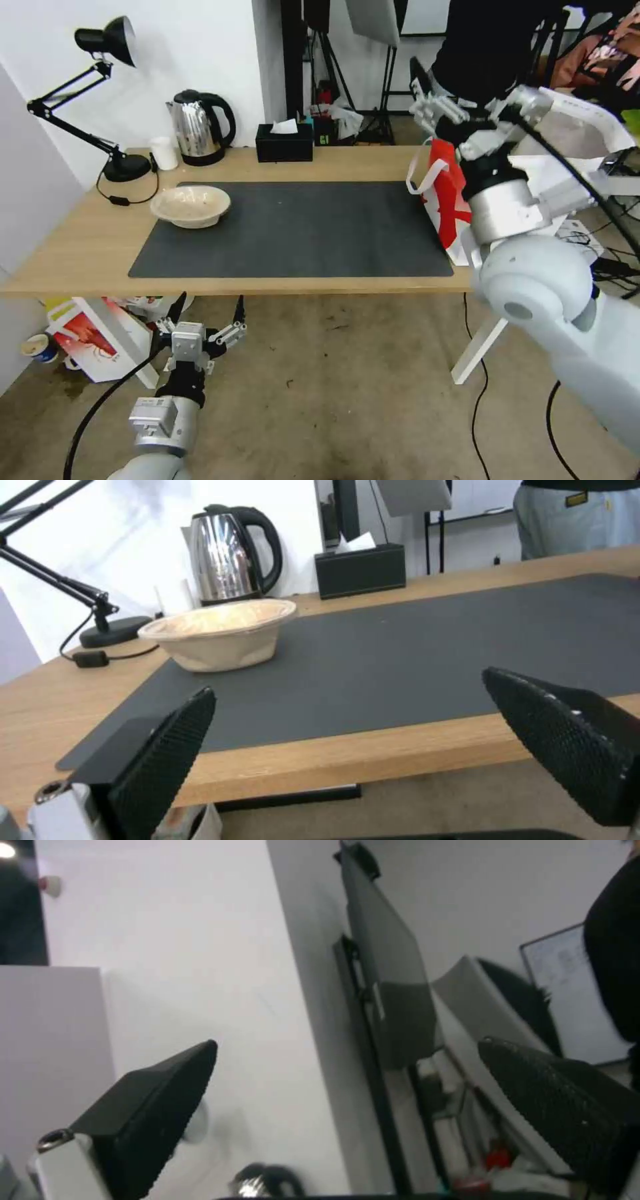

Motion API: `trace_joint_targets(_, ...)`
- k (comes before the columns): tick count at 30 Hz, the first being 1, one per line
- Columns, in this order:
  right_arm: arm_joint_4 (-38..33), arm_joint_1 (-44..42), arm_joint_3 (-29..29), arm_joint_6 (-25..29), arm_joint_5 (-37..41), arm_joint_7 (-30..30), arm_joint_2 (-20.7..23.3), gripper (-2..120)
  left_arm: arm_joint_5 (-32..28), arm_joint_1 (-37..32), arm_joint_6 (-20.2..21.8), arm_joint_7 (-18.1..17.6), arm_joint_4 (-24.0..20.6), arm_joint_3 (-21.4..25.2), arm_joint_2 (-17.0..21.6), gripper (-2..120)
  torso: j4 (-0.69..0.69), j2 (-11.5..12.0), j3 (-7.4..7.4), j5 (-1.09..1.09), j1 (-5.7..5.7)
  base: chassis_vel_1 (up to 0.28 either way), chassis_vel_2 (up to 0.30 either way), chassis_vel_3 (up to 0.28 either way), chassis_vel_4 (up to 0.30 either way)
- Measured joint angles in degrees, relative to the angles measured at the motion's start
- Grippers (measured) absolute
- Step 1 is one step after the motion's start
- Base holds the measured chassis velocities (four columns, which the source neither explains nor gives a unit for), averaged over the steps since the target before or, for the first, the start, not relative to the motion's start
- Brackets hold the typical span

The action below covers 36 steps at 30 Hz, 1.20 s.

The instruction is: Pick up the trash from the table and place it into the takeout bag.

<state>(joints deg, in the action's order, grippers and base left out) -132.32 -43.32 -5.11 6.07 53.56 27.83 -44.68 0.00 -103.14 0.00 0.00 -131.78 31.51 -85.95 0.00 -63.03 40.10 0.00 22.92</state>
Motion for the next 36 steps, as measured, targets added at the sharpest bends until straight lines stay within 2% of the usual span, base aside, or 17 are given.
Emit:
trace_joint_targets(10,-2.96,-11.39,-0.95,1.50,-5.19,-3.47,-0.51,100,0.00,0.00,0.00,0.00,0.00,0.00,0.00,100,0.00,0.00,0.00,0.00,0.00,0.000,0.000,0.000,0.000)
trace_joint_targets(18,-4.08,-18.61,-2.26,2.82,-11.67,-2.88,1.22,100,0.00,0.00,0.00,0.00,0.00,0.00,0.00,100,-0.01,0.00,0.00,0.01,0.00,0.000,0.000,0.000,0.000)
trace_joint_targets(25,-4.61,-24.78,-3.30,2.91,-16.55,1.45,1.60,100,0.00,0.00,0.00,0.00,0.00,0.00,0.00,100,0.01,0.00,0.00,0.00,0.00,0.000,0.000,0.000,0.000)
trace_joint_targets(33,-5.82,-33.48,-3.16,0.35,-27.12,9.39,0.86,100,0.00,0.00,0.00,0.00,0.00,0.00,0.00,100,0.00,0.00,0.00,0.00,0.00,0.000,0.000,0.000,0.000)
trace_joint_targets(34,-6.30,-35.25,-3.14,-0.30,-29.37,12.02,0.39,100,0.00,0.00,0.00,0.00,0.00,0.00,0.00,100,0.00,0.00,0.00,0.00,0.00,0.000,0.000,0.000,0.000)
trace_joint_targets(36,-6.39,-35.77,-3.14,-0.52,-30.20,12.89,0.23,100,0.00,0.00,0.00,0.00,0.00,0.00,0.00,100,0.00,0.00,0.00,0.00,-0.01,0.000,0.000,0.000,0.000)
